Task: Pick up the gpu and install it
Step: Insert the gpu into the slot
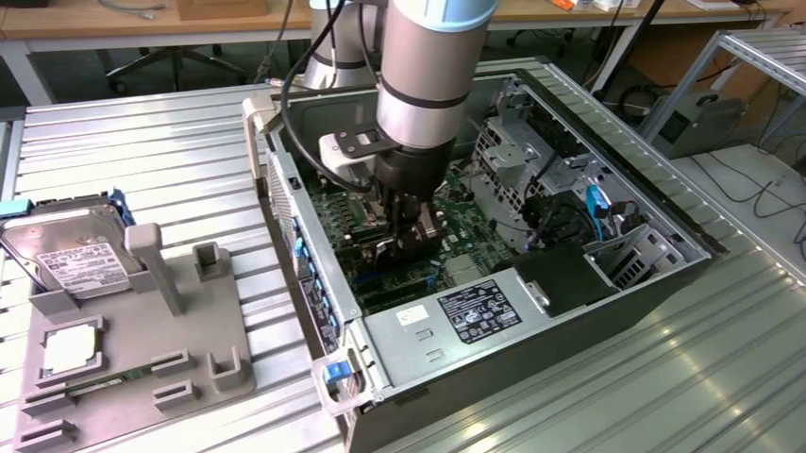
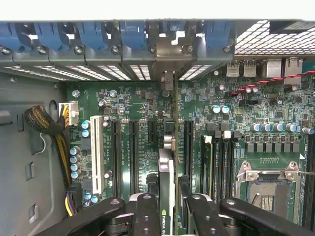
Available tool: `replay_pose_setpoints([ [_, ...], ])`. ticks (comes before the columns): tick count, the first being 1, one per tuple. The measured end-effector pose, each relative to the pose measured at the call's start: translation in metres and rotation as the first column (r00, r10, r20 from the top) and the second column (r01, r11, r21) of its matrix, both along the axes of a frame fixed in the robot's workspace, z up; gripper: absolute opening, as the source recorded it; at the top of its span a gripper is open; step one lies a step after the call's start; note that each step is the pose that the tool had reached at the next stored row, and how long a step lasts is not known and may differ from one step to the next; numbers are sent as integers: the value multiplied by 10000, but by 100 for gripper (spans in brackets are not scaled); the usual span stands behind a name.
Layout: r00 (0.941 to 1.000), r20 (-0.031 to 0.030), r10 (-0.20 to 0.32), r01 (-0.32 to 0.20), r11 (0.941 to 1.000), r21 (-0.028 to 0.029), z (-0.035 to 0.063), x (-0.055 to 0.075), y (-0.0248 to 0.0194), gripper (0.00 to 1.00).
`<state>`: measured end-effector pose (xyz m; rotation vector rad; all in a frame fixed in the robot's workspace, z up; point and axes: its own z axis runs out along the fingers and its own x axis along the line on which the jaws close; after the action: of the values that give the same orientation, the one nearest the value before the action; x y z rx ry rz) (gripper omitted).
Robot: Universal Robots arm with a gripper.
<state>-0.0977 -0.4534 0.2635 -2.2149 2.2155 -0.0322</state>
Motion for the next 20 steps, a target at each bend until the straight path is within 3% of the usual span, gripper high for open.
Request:
replay_pose_setpoints([
  [20,10000,3,0,0,10000,2,-18,-38,0,27],
])
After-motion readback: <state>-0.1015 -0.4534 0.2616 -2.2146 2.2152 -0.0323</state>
